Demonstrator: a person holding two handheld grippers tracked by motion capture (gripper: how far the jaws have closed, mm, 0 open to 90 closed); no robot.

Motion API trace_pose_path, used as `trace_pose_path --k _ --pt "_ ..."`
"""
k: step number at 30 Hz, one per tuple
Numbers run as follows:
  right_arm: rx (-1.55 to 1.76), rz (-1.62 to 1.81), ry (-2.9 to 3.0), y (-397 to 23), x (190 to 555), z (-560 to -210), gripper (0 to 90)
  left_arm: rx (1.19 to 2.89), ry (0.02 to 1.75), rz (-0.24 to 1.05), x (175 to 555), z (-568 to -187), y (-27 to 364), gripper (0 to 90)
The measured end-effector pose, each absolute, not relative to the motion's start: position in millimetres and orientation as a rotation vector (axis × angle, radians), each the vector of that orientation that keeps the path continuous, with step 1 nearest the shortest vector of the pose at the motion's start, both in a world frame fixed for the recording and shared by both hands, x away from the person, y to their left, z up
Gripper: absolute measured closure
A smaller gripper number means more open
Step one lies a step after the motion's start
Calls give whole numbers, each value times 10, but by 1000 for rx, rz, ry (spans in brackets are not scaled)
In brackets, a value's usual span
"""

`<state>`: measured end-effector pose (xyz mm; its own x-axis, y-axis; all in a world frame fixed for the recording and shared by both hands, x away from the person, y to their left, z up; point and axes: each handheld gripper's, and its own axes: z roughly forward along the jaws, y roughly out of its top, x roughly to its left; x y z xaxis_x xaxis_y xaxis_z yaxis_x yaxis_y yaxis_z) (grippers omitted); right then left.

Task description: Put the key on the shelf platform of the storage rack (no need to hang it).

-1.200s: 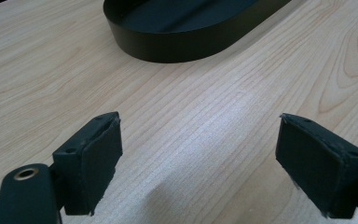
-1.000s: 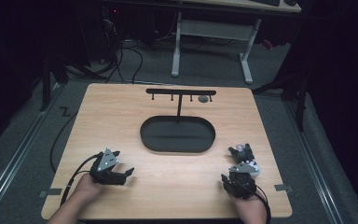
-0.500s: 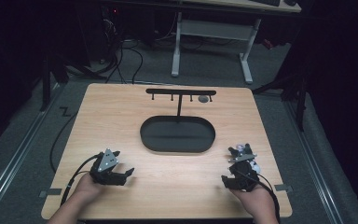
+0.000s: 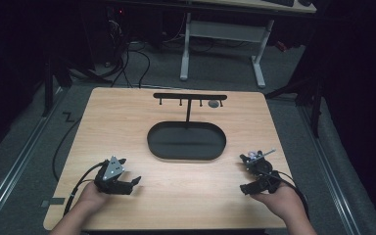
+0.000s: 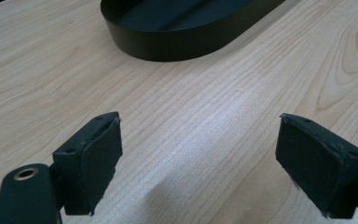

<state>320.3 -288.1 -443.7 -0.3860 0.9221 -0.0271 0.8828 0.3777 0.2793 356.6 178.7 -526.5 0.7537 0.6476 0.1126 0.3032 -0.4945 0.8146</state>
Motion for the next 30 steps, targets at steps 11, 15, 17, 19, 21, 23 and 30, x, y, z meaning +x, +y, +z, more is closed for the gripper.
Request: trace_pose_path --k 11,15,17,19,21,23,30 --pt "1687 347 2379 -3175 3361 -4286 198 2115 712 529 3562 -5266 1783 154" --pt "1746 348 2334 -3266 3436 -4322 188 2116 709 532 3559 -5268 1780 154" --pt "1762 338 2317 -3287 3461 -4342 183 2115 711 530 3558 -5269 1779 154" --pt "1781 316 2308 -3310 3492 -4368 182 2115 713 527 3560 -5268 1781 154" --pt "1805 292 2298 -3339 3530 -4405 191 2116 711 526 3559 -5267 1781 154" --pt "1823 287 2297 -3353 3549 -4430 202 2116 710 526 3559 -5268 1781 154" --pt "1881 272 2266 -3405 3628 -4554 218 2117 708 526 3558 -5268 1781 154"
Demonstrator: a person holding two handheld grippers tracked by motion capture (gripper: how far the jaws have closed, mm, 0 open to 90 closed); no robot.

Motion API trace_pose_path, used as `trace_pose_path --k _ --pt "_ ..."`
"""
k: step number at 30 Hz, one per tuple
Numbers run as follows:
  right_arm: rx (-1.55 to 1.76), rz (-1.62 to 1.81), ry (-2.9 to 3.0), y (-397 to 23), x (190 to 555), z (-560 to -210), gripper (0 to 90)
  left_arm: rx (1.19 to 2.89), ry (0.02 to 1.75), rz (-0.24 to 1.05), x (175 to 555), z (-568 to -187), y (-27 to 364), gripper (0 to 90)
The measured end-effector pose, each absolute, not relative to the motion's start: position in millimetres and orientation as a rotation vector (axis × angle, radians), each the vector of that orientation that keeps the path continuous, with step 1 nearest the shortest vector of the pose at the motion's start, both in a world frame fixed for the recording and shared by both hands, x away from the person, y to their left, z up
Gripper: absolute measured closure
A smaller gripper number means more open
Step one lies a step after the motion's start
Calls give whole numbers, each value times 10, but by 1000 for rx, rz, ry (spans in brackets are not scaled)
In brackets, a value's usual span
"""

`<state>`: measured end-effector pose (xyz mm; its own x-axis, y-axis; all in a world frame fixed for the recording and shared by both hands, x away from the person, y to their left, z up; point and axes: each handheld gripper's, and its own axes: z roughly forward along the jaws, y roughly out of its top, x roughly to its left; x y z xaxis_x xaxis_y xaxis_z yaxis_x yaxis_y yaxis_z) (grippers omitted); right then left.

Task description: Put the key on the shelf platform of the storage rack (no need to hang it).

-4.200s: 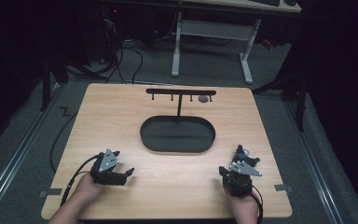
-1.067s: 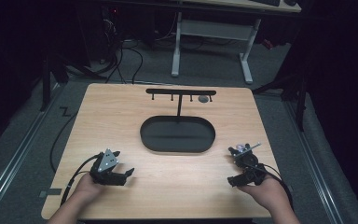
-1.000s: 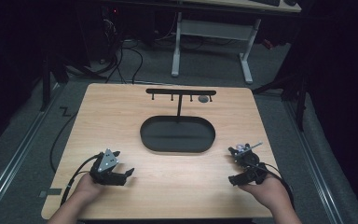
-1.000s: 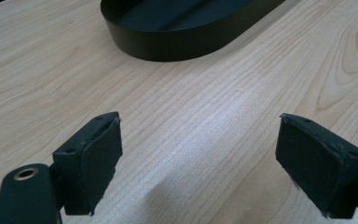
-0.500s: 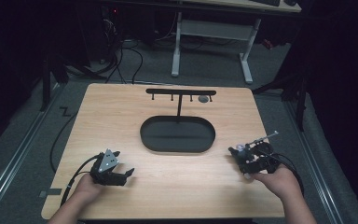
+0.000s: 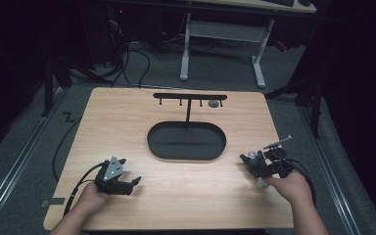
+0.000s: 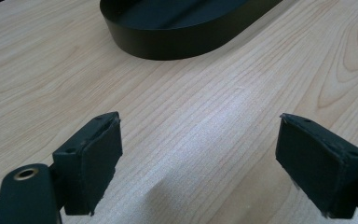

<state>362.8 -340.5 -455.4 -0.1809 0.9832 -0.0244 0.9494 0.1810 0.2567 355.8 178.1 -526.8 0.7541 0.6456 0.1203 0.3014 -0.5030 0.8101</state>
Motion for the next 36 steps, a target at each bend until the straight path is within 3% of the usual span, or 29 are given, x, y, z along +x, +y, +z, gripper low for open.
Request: trace_pose_path --k 13,31,36 --pt "1946 307 2267 -3446 3608 -4810 385 2122 705 534 3555 -5268 1778 154" --pt "1964 284 2241 -3404 3622 -4789 464 2122 706 533 3554 -5269 1778 154" --pt "1938 312 2225 -3337 3646 -4551 466 2121 707 531 3557 -5269 1779 154"
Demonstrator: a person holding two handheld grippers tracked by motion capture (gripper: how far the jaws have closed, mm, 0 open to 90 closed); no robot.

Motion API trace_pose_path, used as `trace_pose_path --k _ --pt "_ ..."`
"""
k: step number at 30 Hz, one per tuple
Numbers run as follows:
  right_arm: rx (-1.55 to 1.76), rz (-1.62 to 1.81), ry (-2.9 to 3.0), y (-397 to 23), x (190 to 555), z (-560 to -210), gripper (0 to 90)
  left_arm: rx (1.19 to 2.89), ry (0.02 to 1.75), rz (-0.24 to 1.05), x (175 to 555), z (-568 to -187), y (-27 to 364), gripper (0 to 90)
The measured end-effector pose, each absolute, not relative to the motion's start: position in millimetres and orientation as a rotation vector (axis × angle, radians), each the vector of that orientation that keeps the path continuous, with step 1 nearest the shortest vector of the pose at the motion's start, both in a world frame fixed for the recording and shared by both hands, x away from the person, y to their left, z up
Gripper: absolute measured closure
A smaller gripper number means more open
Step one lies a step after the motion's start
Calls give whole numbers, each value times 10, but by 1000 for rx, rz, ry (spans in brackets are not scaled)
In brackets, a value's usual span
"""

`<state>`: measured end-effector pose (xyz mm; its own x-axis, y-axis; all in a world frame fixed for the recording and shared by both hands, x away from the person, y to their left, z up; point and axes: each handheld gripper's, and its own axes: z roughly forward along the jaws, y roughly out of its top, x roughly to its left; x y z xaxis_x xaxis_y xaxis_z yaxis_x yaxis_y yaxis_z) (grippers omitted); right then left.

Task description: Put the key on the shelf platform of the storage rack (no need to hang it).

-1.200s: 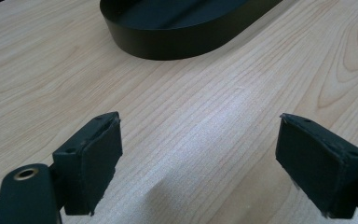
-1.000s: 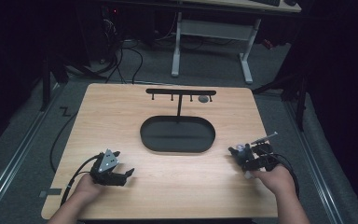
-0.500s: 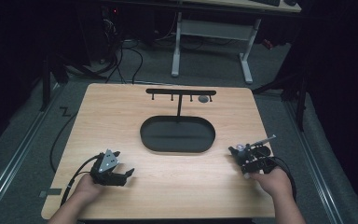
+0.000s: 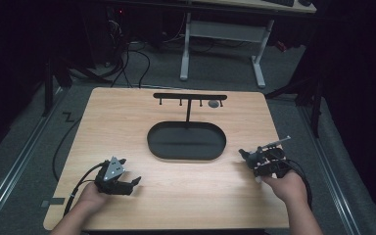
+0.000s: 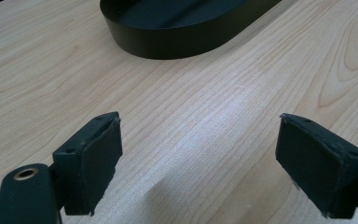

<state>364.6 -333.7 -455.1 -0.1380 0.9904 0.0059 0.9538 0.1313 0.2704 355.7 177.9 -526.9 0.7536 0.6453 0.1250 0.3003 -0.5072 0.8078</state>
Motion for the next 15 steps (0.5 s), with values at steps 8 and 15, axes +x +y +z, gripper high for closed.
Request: trace_pose_path --k 8,15 --pt "1920 330 2224 -3237 3669 -4382 467 2121 706 530 3555 -5269 1778 154" --pt "1906 334 2216 -3145 3709 -4250 466 2120 705 529 3555 -5268 1779 154"
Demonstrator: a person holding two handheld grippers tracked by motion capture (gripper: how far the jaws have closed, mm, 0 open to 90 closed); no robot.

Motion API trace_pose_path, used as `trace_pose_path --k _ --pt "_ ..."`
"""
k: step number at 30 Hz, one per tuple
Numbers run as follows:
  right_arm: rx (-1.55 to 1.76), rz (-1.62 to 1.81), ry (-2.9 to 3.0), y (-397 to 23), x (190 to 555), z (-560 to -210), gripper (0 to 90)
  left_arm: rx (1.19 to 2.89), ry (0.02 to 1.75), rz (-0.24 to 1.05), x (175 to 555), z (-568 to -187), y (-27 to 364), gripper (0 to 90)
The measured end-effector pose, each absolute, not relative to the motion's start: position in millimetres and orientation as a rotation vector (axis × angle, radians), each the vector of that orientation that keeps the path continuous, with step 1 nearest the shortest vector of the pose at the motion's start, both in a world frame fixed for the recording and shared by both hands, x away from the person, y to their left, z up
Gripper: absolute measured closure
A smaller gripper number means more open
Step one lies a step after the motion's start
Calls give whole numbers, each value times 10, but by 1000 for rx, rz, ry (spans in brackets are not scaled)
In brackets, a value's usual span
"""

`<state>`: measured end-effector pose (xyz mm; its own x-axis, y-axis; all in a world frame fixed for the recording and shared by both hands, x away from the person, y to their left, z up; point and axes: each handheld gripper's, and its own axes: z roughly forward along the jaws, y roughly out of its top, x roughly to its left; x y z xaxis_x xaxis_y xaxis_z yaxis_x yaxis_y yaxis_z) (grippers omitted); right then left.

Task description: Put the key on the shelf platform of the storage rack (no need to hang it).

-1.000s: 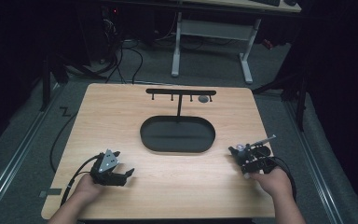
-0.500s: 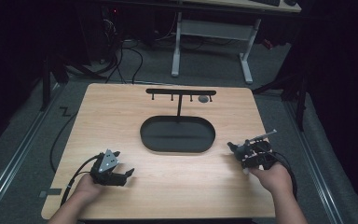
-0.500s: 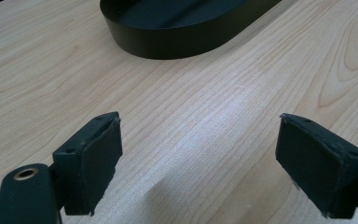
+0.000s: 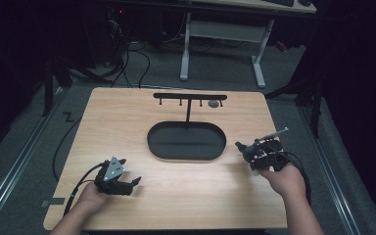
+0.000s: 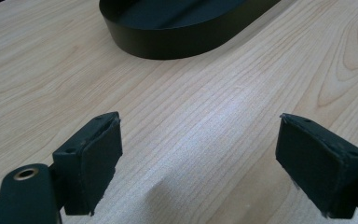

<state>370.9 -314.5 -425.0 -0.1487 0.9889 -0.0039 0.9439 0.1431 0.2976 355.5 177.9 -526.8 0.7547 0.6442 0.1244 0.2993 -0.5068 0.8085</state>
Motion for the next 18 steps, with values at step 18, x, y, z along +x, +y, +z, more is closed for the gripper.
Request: trace_pose_path --k 18 --pt "1878 342 2246 -2891 3804 -4180 467 2117 709 523 3562 -5269 1780 154"
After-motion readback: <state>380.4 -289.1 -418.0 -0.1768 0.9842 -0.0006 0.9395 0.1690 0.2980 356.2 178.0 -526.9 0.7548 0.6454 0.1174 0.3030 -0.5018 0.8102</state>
